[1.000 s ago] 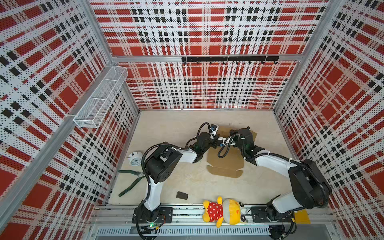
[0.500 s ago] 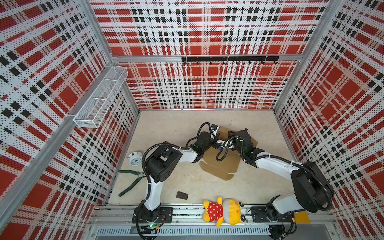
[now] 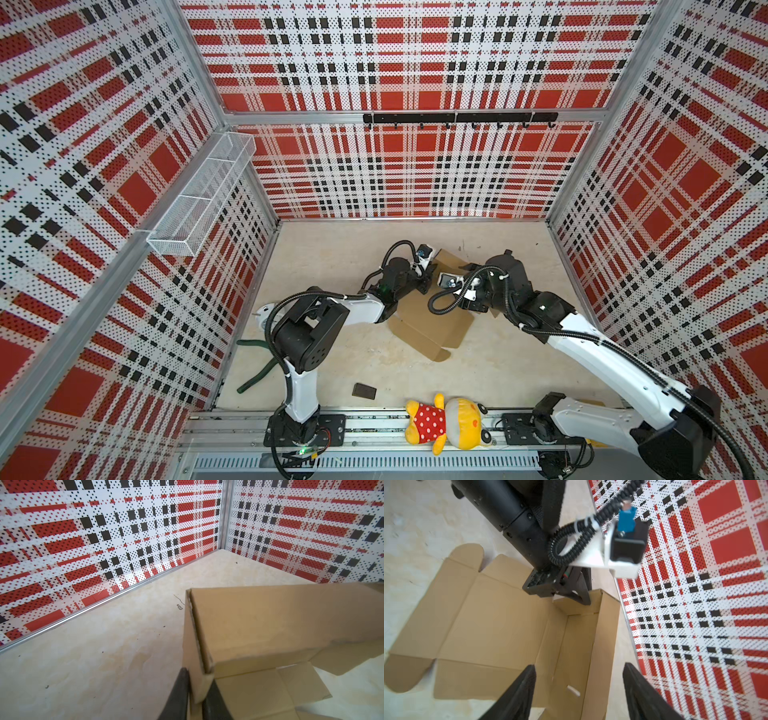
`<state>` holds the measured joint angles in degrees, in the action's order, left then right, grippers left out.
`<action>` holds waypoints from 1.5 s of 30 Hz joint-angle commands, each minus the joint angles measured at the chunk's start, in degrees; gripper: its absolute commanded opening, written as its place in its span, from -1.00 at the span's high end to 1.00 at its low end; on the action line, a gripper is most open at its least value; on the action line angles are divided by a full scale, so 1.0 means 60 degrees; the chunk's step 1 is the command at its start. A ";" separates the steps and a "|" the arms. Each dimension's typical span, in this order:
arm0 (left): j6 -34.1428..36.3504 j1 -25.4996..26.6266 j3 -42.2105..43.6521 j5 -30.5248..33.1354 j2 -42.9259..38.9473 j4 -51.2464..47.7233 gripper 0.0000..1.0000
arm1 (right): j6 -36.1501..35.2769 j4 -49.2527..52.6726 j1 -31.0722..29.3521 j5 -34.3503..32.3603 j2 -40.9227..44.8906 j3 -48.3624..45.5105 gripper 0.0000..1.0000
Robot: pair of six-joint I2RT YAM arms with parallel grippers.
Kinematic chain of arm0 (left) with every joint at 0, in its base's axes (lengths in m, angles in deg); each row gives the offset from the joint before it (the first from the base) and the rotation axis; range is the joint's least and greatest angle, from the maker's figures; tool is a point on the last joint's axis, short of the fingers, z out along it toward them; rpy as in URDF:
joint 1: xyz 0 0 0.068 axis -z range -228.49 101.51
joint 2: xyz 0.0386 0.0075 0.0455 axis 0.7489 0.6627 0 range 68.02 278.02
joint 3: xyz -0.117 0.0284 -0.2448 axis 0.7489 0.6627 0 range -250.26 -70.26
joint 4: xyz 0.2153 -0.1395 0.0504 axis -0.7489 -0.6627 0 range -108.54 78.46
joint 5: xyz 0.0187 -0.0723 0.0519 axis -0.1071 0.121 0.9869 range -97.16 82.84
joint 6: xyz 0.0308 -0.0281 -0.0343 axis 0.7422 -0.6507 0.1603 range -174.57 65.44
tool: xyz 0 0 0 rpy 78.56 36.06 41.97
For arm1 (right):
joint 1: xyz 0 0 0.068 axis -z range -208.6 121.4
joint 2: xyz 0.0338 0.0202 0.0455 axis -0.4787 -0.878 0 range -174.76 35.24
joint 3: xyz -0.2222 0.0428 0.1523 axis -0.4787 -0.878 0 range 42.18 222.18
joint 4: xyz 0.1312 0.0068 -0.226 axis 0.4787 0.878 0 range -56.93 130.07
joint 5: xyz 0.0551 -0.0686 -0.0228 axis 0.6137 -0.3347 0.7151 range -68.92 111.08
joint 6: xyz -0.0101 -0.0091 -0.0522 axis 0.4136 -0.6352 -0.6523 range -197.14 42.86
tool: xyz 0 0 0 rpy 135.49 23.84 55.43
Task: Fold the paper box
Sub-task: 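Open and lift the right gripper off the panel while the left gripper holds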
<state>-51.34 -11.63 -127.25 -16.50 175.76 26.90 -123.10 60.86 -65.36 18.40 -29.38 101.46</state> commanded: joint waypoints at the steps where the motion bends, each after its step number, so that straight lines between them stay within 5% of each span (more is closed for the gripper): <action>1: 0.0441 -0.0085 0.0532 -0.1229 -0.0872 -0.0288 0.69 | 0.2707 0.0252 -0.0056 0.0264 0.0144 0.0484 -0.40; 7: 0.0706 -0.0564 0.1385 -0.2516 -0.1534 -0.0503 0.68 | 0.5587 -0.0252 0.0104 0.0615 -0.0904 0.1528 -0.49; 15: 0.1056 -0.0571 0.1509 -0.2446 -0.1293 -0.0072 0.64 | 0.9627 -0.1926 0.1160 0.2171 -0.2437 0.1634 -0.42; 35: 0.0422 -0.0247 0.1844 -0.2024 -0.0365 0.1782 0.65 | 1.1218 -0.5780 0.2551 0.4920 -0.4044 -0.0286 -0.41; 45: 0.0444 -0.0112 0.1852 -0.1866 -0.0365 0.1768 0.65 | 1.1364 -0.6138 0.2544 0.5709 -0.4895 -0.0106 -0.37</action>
<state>-47.89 -12.70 -116.06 -28.55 173.10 34.89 -55.65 28.42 -49.90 49.98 -57.60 99.89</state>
